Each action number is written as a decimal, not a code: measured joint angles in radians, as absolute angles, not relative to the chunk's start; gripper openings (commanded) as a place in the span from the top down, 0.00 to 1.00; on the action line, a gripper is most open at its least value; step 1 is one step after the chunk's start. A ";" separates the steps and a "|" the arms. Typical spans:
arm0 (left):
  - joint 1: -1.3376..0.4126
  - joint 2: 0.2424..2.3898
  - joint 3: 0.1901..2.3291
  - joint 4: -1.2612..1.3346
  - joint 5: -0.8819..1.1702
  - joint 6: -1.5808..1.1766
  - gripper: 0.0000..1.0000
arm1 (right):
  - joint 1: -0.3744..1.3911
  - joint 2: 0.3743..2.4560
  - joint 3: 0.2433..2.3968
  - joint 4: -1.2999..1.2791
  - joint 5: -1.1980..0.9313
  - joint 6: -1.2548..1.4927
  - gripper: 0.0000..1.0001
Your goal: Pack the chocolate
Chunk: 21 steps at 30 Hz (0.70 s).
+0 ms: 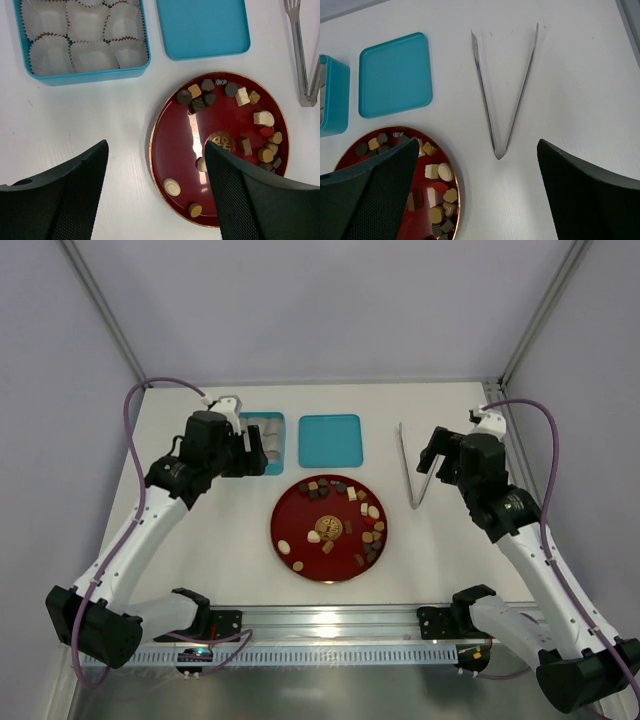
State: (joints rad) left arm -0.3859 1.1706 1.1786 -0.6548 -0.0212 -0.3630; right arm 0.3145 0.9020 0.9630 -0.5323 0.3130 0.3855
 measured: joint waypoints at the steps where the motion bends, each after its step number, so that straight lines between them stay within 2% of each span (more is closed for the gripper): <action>1: -0.386 1.169 1.177 -0.653 -0.021 -0.363 0.23 | 0.315 0.904 0.963 -0.532 0.315 0.384 0.00; 10: -0.386 1.168 1.164 -0.641 -0.020 -0.362 0.23 | 0.315 0.968 0.975 -0.541 0.308 0.367 0.00; 21: -0.386 1.168 1.148 -0.636 0.002 -0.362 0.23 | 0.250 1.250 1.073 -0.521 0.235 0.324 0.00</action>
